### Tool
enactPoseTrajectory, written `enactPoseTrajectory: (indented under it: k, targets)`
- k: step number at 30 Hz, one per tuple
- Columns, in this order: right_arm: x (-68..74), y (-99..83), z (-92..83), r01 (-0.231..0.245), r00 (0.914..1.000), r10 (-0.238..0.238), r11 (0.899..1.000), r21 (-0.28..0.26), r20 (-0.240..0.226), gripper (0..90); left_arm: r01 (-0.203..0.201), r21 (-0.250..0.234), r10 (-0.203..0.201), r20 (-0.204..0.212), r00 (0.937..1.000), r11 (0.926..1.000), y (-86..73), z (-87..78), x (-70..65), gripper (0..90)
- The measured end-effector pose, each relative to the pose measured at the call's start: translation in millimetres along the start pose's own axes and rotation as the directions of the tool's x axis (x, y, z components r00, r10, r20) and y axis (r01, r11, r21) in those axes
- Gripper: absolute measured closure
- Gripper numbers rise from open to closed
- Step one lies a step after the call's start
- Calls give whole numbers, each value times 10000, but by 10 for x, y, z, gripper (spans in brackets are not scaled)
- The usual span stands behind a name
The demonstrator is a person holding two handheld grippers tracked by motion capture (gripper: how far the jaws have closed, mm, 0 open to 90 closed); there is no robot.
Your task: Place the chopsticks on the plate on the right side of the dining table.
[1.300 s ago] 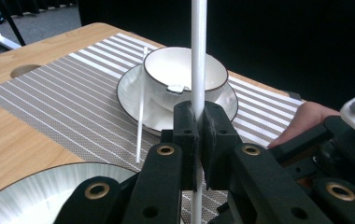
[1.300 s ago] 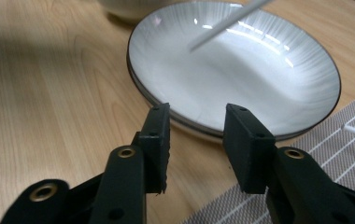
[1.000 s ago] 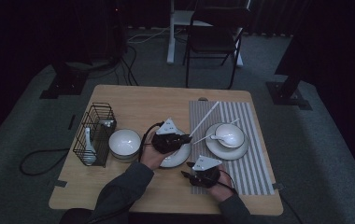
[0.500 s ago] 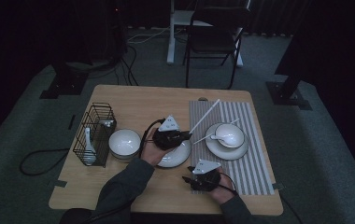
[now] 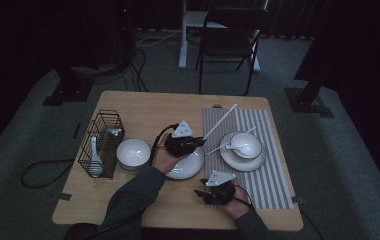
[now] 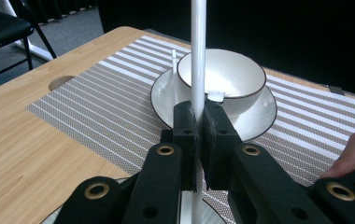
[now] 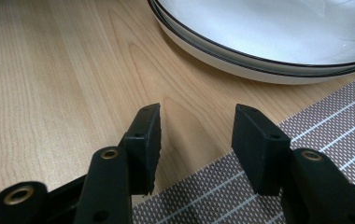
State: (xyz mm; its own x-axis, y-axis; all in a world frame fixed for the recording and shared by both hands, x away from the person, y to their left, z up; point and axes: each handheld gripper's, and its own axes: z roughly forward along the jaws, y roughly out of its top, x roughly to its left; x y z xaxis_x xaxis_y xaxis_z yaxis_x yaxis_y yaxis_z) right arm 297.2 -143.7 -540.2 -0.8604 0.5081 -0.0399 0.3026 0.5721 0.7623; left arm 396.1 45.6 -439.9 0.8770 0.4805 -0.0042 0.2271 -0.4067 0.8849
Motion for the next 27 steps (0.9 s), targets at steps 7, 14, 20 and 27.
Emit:
enactPoseTrajectory:
  k: [7, 14, 20, 27]
  targets:
    - [-5, -7, -4, -95, 10000, 95, 10000, 28, -15, 504, -61, 80, 62, -52, 10000, 9999, 18, 43, 28, 859]
    - [11, -17, 22, -78, 9999, 79, 9999, 113, -86, 498, -74, 123, 75, -91, 9999, 9999, 32, 86, 58, 859]
    - [55, -22, 60, 70, 9997, -64, 9998, 211, -253, 495, -108, 214, 111, -117, 9999, 9997, 55, 144, 88, 859]
    - [48, -25, 62, 26, 9997, -20, 9998, 196, -258, 478, -201, 277, 205, -120, 9997, 9994, 88, 214, 98, 859]
